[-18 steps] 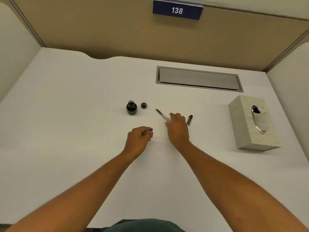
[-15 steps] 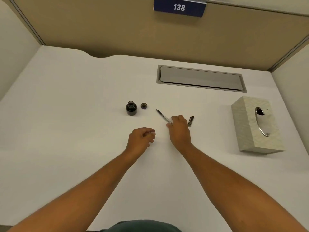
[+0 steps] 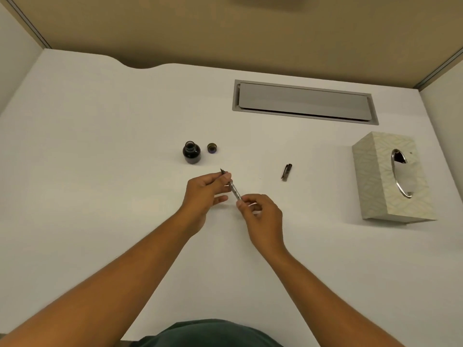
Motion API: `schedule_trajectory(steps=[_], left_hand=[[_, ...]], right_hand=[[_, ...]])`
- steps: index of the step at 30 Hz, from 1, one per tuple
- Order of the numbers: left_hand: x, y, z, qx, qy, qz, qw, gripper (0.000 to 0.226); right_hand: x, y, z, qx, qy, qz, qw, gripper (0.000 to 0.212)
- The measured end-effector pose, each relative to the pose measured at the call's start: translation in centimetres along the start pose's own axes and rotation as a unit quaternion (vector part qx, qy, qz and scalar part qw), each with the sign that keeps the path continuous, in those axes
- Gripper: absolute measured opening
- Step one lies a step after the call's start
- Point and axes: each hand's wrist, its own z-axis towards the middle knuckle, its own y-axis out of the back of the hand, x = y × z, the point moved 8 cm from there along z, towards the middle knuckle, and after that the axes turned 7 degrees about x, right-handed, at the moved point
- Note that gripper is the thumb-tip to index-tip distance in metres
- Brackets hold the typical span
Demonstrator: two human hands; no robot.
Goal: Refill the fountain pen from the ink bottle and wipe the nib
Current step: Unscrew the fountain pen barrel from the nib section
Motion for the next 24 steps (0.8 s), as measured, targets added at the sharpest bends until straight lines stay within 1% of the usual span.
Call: schedule_trajectory(steps=[2,5,6,10,12,14,16,19,24], left_hand=[[-0.3,-0.2,-0.5,0.024,-0.004,0.000,1.000,0.024],[-0.4,-0.2,-1.2,0.040,-0.007,-0.007,0.999,0.021],[-0.4,-0.2,-1.4,0.042,-0.006,-0.012,0.999,0.020],[-0.3,-0.3,-2.0,0.066,-0.012,-0.024,0.997,0.019],[-0.2,-0.5,-2.2,0.080,-0.013,-0.026,0.996,0.020],[-0.3,-0.6,-2.3,0.087,-0.015,-0.023,0.996,0.019],[-0.6,-0.4,-2.3,0.081,-0.023,-0.021,0.996,0.017],[-1.1,-0.1,-2.3,0.059,-0.041,-0.016,0.997,0.016],[-1.2,0.3,-2.2,0.023,-0.050,-0.032,0.998,0.018]], right_hand=[[0.3,-0.1,-1.4,0.014,-0.015,0.028,0.999,0.007],[0.3,-0.4,-2.4,0.037,-0.037,0.063,0.997,0.002],[0.3,-0.7,-2.6,0.054,-0.043,0.073,0.995,0.005],[0.7,-2.0,-3.0,0.140,-0.065,0.091,0.984,0.028],[1.0,-2.3,-3.2,0.166,-0.085,0.109,0.976,0.034],[1.2,-2.6,-3.3,0.180,-0.108,0.132,0.969,0.035],[1.4,-2.6,-3.2,0.179,-0.119,0.150,0.965,0.033],[1.9,-2.1,-2.6,0.149,-0.101,0.134,0.974,0.027],[2.3,-0.8,-1.4,0.084,-0.040,0.088,0.992,0.003]])
